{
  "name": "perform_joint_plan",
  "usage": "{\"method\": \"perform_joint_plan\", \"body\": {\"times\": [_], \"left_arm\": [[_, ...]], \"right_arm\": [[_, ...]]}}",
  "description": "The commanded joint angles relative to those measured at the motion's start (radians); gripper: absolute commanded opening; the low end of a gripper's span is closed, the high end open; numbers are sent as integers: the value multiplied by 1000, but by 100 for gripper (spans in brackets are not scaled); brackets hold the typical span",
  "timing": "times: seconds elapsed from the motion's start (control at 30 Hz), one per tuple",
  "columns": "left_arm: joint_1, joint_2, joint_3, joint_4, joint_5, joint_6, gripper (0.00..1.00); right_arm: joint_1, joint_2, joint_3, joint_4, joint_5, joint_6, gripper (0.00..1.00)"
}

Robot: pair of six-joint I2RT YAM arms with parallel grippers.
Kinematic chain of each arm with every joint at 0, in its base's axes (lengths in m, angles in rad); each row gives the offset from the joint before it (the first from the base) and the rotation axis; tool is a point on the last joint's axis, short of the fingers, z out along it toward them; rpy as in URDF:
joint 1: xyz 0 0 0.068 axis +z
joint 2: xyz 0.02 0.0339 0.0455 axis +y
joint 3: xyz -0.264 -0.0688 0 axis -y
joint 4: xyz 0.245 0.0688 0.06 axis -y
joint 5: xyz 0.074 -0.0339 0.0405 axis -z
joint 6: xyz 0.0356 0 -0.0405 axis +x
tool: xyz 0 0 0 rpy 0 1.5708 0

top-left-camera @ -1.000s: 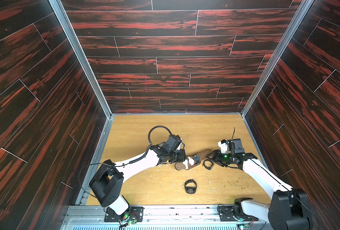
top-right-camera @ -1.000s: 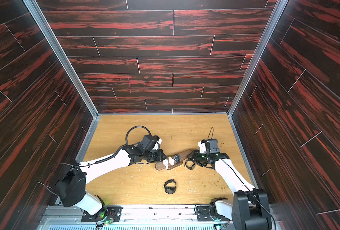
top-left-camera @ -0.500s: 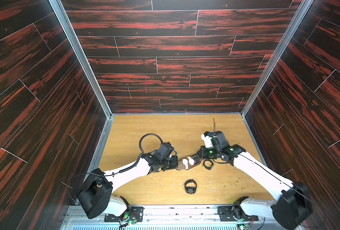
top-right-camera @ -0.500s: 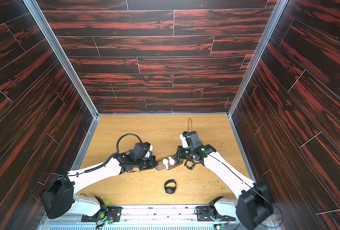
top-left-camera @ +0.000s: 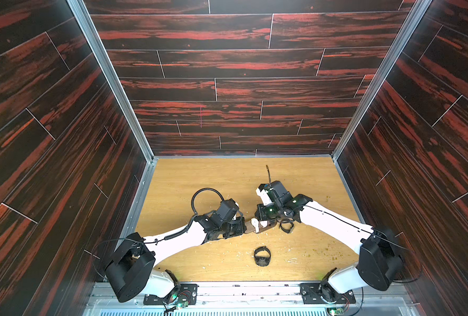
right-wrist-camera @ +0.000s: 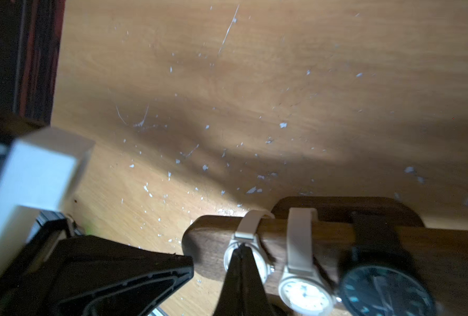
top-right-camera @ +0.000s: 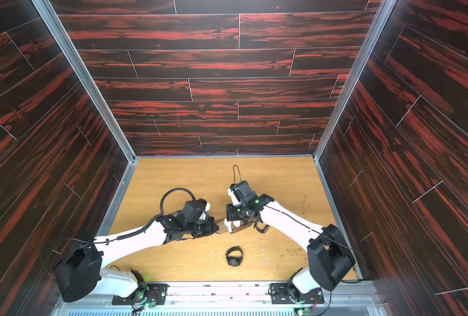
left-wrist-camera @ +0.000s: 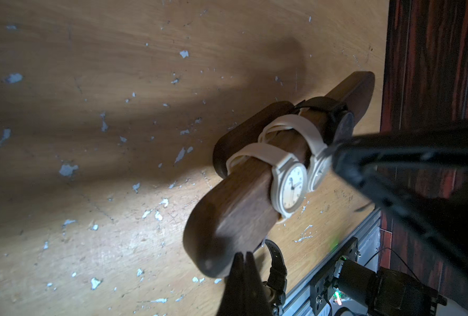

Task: Place watch on stand
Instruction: Adjust the watch on the stand.

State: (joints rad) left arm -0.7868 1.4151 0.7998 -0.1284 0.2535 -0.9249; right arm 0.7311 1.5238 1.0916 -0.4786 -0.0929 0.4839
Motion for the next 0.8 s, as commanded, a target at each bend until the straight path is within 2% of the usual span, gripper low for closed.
{"method": "perform_joint_plan", "body": {"times": [0.0,0.53,0.77], "left_arm": [[-3,10,0,14,4,3,2],[-2,25,39,-24,-2,35,3],[0,48,62,-37,-11,57,3]], "right_arm": [[20,19,14,-15,2,-19,0],[31,-53,-133,-53,22,-26,0],[38,-95,-150,-77,20,-21,0]]}}
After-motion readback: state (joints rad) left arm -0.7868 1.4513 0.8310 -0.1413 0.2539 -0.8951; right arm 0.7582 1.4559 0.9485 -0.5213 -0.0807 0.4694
